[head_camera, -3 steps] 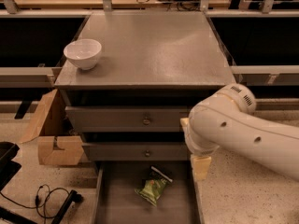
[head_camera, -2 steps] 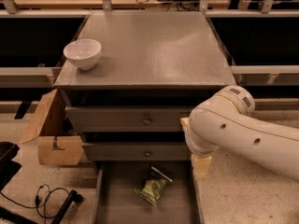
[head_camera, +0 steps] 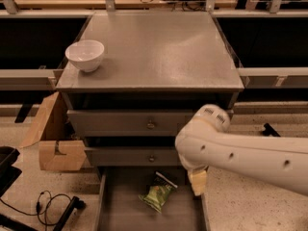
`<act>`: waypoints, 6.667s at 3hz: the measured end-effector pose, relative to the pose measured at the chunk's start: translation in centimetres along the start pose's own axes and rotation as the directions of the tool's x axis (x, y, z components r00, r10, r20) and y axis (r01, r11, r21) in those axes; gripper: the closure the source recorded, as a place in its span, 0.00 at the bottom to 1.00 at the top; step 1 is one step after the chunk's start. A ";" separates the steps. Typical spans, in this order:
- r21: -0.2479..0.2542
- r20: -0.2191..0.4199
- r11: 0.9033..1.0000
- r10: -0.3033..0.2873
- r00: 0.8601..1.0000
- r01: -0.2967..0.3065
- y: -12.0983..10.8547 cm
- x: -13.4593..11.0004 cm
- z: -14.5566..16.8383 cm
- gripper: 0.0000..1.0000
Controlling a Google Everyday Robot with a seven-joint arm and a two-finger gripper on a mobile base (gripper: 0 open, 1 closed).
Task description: Pick green jalapeno chip bag from bottom drawer and place on counter
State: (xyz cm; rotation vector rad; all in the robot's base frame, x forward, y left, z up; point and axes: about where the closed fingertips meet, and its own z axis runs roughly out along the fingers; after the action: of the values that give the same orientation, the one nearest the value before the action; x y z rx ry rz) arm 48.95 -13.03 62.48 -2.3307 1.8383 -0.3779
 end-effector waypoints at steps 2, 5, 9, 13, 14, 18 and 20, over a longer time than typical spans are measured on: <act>-0.052 0.009 0.971 -0.231 0.973 0.231 1.8 -0.5 16.6 0.00; -0.081 0.083 0.918 -0.381 0.921 0.387 1.7 -3.4 26.3 0.00; -0.011 0.276 0.857 -0.493 0.825 0.516 2.3 -15.2 45.4 0.18; 0.020 0.263 0.893 -0.438 0.860 0.449 1.3 -14.4 40.3 1.00; 0.028 0.266 0.905 -0.416 0.870 0.425 3.7 -12.3 29.7 1.00; 0.025 0.100 0.977 -0.213 0.972 0.212 4.2 3.9 -1.6 1.00; 0.196 0.118 0.975 -0.127 0.985 0.103 -2.3 13.0 -12.7 1.00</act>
Offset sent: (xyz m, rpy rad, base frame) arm 0.0712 -0.0101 -0.2632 -0.1276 0.0769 0.3845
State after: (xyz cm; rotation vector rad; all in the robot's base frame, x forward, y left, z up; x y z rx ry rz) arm 50.30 -24.62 76.61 -2.2800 1.5417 -0.3867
